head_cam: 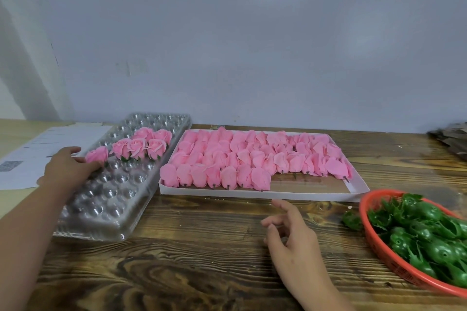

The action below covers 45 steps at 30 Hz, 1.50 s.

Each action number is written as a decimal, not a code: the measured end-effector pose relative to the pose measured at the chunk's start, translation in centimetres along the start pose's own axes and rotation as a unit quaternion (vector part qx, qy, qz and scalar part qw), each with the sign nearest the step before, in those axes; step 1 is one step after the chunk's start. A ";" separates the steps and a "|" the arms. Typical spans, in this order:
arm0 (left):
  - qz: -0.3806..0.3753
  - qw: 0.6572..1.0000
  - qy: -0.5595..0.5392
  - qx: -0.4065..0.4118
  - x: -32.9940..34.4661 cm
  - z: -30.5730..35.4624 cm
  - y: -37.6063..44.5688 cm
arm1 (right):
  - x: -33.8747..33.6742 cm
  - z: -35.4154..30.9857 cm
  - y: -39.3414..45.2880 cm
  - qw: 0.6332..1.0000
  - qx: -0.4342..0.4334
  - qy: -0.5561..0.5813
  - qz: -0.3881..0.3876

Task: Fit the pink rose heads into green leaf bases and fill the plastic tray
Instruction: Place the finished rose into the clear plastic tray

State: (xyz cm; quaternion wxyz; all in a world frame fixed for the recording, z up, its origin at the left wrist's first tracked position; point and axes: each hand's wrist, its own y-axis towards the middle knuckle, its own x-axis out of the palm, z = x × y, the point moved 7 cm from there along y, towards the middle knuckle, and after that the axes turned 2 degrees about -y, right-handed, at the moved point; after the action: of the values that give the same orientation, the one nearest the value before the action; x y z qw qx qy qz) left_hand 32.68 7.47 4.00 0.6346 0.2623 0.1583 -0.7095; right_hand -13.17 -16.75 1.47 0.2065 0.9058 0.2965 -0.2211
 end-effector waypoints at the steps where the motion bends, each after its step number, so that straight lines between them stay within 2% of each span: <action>1: 0.000 1.000 0.007 0.002 0.0 0.0 0.0 | 0.0 0.0 0.0 1.000 -0.002 0.000 0.000; 13: 0.008 1.000 -0.008 -0.007 -0.5 0.8 -1.3 | 0.1 -0.1 0.0 1.000 0.007 0.001 -0.009; 15: 0.039 0.999 -0.027 -0.001 -0.9 1.9 -2.3 | 0.1 -0.1 0.0 1.000 0.006 0.001 -0.008; 17: 0.101 0.993 -0.064 0.024 -1.6 3.3 -4.2 | 0.1 -0.1 0.1 1.000 0.004 0.003 -0.006; 19: 0.152 0.979 -0.117 0.074 -1.7 5.0 -7.1 | 0.1 -0.1 0.2 1.000 0.001 0.004 -0.004; 21: 0.168 0.963 -0.170 0.128 -0.5 7.2 -10.6 | 0.0 -0.2 0.2 1.000 -0.001 0.010 -0.001; 24: 0.108 0.954 -0.207 0.191 3.2 10.3 -15.9 | -0.5 -0.5 0.3 0.999 -0.001 0.027 0.017; 28: -0.080 0.955 -0.187 0.215 9.8 11.1 -22.2 | -3.2 -2.1 0.8 0.998 -0.019 0.035 0.046; 31: -0.153 0.947 -0.135 0.247 12.7 10.6 -24.3 | -7.1 -3.8 1.5 0.997 -0.051 -0.003 0.057; 34: -0.171 0.944 -0.109 0.260 13.3 10.3 -24.1 | -11.7 -4.4 2.5 0.991 -0.054 -0.112 0.043; 38: -0.180 0.939 -0.110 0.271 13.5 10.1 -24.0 | -17.2 -2.3 4.5 0.952 0.041 -0.304 0.007; 41: -0.184 0.937 -0.111 0.274 13.7 10.0 -24.0 | -18.9 -0.3 5.3 0.901 0.117 -0.408 -0.085; 45: -0.182 0.938 -0.112 0.273 13.7 10.0 -23.9 | -18.9 1.1 4.4 0.852 0.157 -0.446 -0.226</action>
State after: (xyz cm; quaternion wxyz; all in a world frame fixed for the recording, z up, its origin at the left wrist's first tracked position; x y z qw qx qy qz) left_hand 6.71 -5.86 1.70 0.4127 0.3109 -0.0682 -0.8534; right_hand -24.41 -28.98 11.55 0.1159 0.6386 0.3301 -0.6854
